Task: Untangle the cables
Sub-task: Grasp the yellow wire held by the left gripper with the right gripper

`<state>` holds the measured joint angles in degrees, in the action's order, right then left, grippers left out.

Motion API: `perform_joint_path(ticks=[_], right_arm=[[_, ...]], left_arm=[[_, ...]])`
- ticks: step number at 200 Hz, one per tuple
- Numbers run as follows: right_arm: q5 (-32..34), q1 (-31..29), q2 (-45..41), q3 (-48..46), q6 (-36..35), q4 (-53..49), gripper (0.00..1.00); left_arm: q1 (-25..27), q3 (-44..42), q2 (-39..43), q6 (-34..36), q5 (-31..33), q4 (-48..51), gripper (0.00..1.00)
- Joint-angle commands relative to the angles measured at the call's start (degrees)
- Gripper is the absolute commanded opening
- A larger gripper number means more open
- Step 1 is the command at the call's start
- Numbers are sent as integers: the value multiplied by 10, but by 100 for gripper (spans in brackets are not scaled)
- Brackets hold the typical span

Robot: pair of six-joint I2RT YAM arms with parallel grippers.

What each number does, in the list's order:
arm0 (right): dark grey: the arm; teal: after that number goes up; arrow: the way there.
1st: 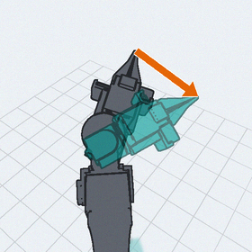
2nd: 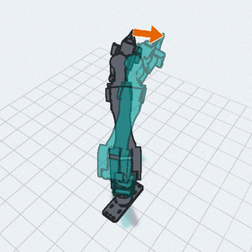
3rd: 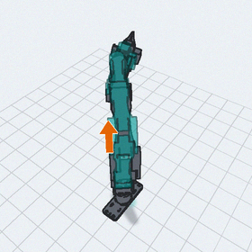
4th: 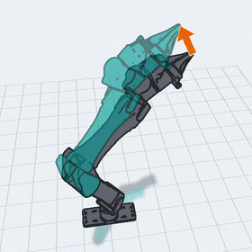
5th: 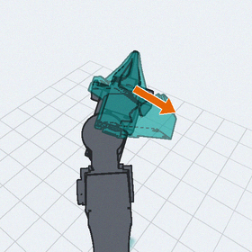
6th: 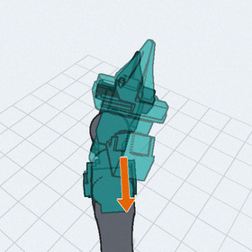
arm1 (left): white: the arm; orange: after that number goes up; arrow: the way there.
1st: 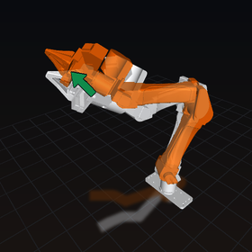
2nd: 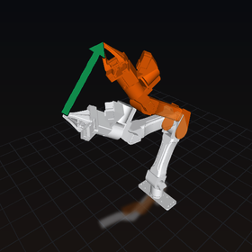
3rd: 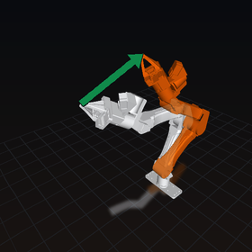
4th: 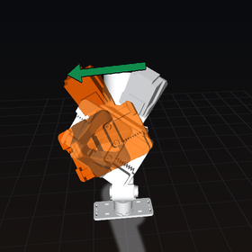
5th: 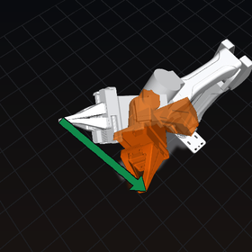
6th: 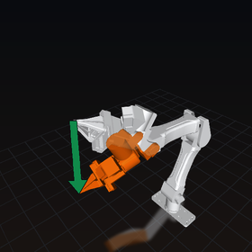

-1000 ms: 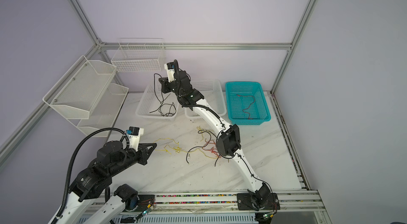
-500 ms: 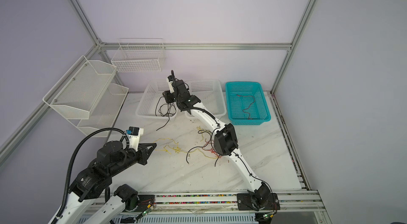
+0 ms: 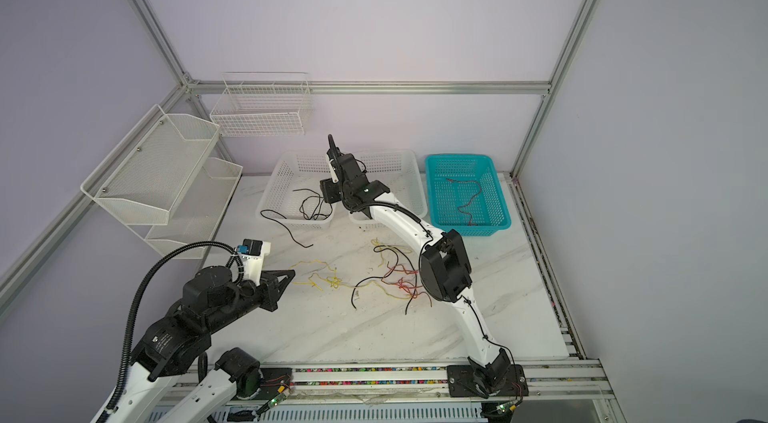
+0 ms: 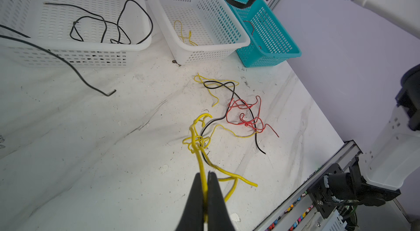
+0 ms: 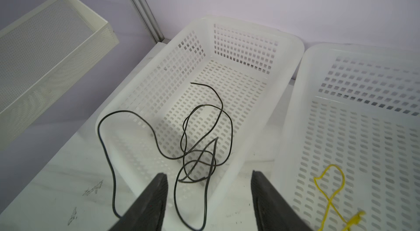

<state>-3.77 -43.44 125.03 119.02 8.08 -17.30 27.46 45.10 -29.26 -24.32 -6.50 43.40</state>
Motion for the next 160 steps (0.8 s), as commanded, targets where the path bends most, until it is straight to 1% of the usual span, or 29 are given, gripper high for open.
perform_joint_path(ticks=[1, 20, 37, 54, 66, 89, 115, 136, 160], right_arm=[[-76, -14, -121, -127, -6, 93, 64], [-157, -17, -239, -279, 14, 189, 67], [-204, -21, -328, -389, 12, 240, 67], [-210, -36, -402, -495, -10, 281, 67], [-212, -41, -437, -561, -16, 311, 68], [-211, -46, -458, -629, -17, 329, 68], [-193, -57, -460, -706, 10, 380, 67], [-183, -69, -461, -744, 28, 407, 67], [-176, -87, -460, -775, 40, 437, 66]], left_arm=[[2, -19, -1, 7, 10, -20, 0], [2, -17, -5, 8, 0, -20, 0], [2, -16, 2, 7, -5, -20, 0], [2, -22, 23, 4, -5, -28, 0], [2, -24, 29, 5, -14, -32, 0], [2, -22, 30, 8, -31, -34, 0], [2, -21, 52, 6, -42, -38, 0], [3, -27, 76, 5, -49, -46, 0], [5, -27, 78, 4, -47, -47, 0]])
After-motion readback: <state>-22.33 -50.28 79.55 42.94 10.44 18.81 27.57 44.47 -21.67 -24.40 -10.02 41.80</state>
